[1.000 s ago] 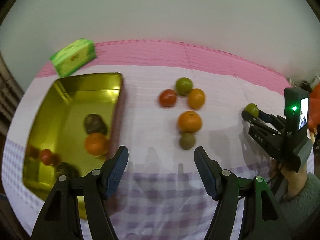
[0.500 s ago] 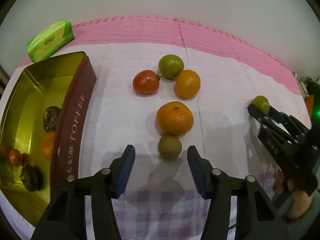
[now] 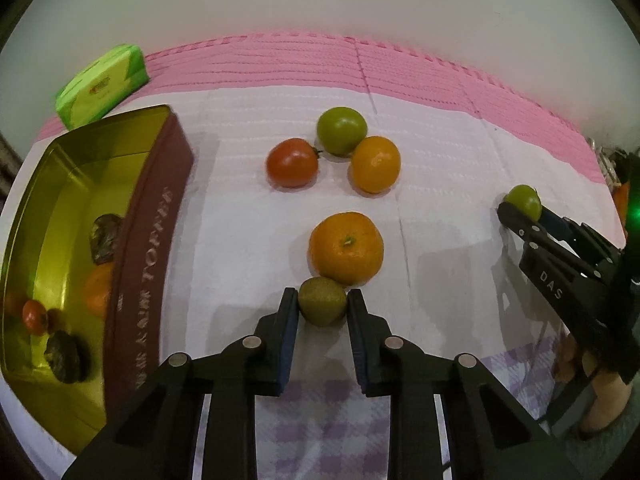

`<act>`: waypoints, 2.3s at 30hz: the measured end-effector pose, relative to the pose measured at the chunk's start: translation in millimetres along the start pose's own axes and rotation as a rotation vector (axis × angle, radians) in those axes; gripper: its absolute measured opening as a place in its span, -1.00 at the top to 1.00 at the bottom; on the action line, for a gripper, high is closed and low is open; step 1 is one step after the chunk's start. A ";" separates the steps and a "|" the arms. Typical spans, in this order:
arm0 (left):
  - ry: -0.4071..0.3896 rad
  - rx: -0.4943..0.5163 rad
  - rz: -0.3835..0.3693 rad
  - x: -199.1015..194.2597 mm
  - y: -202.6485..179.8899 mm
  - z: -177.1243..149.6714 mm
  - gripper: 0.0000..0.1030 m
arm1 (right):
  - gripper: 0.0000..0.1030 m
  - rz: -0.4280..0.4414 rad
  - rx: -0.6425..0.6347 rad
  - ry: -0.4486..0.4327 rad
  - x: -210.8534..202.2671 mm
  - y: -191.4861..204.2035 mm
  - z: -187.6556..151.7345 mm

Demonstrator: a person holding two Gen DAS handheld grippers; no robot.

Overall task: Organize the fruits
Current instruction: 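Lower the green fruit into the tray with the left while the right lifts the tomato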

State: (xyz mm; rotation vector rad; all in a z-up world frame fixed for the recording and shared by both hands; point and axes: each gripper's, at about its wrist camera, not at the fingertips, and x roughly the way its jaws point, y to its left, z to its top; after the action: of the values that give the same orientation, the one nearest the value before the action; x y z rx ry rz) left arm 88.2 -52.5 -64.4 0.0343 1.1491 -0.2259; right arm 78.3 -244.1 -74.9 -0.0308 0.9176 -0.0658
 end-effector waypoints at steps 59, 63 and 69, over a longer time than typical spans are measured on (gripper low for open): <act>0.008 -0.142 0.228 -48.4 134.8 -41.1 0.48 | 0.33 -0.024 -0.019 0.000 0.6 2.5 -0.2; 0.011 -0.144 0.224 -49.2 135.3 -41.1 0.48 | 0.32 -0.024 -0.018 0.000 0.6 2.3 -0.5; 0.007 -0.140 0.212 -54.4 138.8 -41.4 0.34 | 0.34 -0.014 -0.008 0.001 0.5 1.1 -0.9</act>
State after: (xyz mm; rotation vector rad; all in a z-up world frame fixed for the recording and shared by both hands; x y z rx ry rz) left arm 56.9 97.7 -44.3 0.0328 1.1566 0.0432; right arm 77.9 -243.0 -75.9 -0.0452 0.9190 -0.0753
